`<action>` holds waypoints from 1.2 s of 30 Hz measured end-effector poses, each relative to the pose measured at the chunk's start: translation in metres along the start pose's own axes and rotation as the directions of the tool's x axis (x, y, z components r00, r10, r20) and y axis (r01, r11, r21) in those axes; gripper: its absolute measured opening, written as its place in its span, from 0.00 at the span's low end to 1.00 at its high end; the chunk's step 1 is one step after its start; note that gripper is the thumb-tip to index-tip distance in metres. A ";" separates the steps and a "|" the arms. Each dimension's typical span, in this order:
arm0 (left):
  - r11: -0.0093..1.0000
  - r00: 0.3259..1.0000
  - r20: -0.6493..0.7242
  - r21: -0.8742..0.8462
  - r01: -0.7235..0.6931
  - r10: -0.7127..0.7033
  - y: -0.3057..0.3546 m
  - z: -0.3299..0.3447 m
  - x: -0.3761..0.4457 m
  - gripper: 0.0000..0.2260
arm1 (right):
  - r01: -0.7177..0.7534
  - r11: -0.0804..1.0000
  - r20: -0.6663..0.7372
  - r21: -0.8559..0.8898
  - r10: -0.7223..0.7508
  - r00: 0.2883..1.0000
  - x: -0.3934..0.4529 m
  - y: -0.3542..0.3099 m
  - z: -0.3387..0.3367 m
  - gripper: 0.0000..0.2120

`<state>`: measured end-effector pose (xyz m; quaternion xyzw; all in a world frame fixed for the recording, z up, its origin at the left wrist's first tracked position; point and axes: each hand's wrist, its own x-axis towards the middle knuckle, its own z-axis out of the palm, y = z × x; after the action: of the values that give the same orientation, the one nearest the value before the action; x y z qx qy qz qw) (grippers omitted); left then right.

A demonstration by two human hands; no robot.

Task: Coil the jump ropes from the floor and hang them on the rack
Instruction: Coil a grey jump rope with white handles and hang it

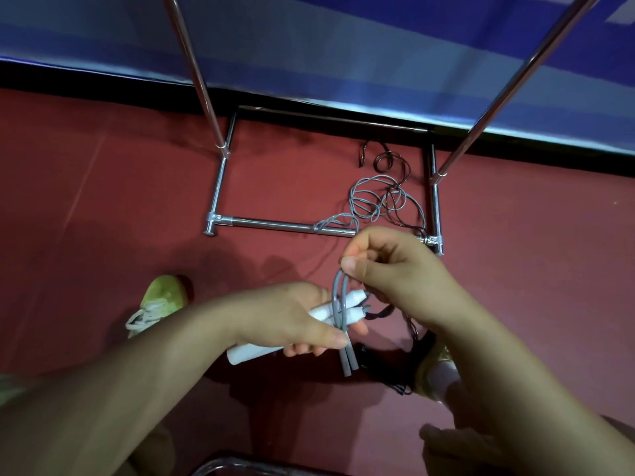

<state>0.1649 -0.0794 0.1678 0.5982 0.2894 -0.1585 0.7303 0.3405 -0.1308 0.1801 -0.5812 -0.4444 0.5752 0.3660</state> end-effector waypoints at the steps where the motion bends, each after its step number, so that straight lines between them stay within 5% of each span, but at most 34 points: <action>1: 1.000 1.000 0.002 -0.016 -0.017 0.017 0.000 0.000 0.000 0.09 | -0.054 0.998 0.012 0.040 0.053 0.999 0.002 0.003 0.002 0.09; 5: 0.969 0.993 -0.023 -0.221 -0.114 0.112 -0.003 -0.005 -0.006 0.10 | -0.173 0.982 -0.038 0.078 0.176 0.984 0.007 0.015 0.005 0.14; 9: 0.791 0.955 -0.245 -0.544 -0.279 0.168 -0.004 -0.016 -0.007 0.10 | -0.093 0.995 -0.138 0.042 0.098 0.986 0.008 0.014 0.006 0.23; 14: 0.640 0.911 -0.401 -0.675 -0.366 0.098 0.003 -0.024 -0.007 0.04 | -0.051 0.985 -0.160 -0.167 0.024 0.987 0.004 0.012 0.006 0.27; 23: 0.906 0.838 -0.546 -0.347 -0.242 0.015 -0.001 -0.027 0.000 0.11 | 0.030 0.903 -0.076 -0.429 -0.070 0.995 -0.005 0.006 0.007 0.21; 28: 0.933 0.841 -0.540 -0.291 -0.211 0.021 -0.003 -0.023 0.003 0.09 | 0.062 0.829 0.019 -0.556 -0.062 0.998 -0.007 0.003 0.004 0.14; 32: 0.922 0.877 -0.480 -0.330 -0.205 0.023 -0.002 -0.022 0.002 0.06 | 0.009 0.868 -0.055 -0.497 -0.042 0.998 -0.006 0.003 0.003 0.17; 36: 0.940 0.894 -0.448 -0.293 -0.174 0.026 -0.001 -0.020 0.002 0.02 | -0.191 0.962 -0.139 -0.196 0.165 0.976 -0.002 0.006 0.001 0.14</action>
<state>0.1609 -0.0604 0.1636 0.5036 0.4367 0.0683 0.7423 0.3398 -0.1348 0.1756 -0.6879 -0.4249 0.5195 0.2763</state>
